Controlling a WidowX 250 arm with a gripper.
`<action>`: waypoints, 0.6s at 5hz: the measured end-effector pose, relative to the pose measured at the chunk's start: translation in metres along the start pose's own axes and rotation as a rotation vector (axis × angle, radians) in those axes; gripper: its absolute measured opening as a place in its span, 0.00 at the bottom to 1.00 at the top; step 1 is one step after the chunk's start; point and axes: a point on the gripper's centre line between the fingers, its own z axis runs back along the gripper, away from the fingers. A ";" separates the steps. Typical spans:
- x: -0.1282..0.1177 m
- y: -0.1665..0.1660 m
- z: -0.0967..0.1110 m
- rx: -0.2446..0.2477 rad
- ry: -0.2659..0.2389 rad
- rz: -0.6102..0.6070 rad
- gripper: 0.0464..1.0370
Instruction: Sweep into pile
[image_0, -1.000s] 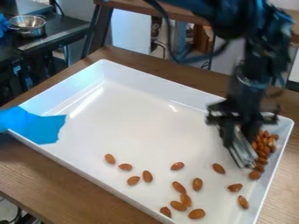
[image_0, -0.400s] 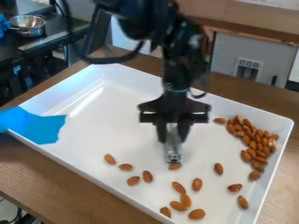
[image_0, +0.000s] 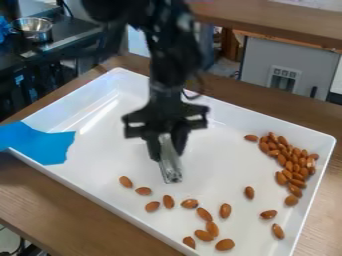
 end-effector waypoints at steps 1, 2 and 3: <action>0.008 0.026 0.020 -0.008 0.020 0.096 0.33; 0.008 0.038 0.020 0.037 0.034 0.124 0.33; 0.006 0.057 0.015 0.139 0.087 0.205 0.33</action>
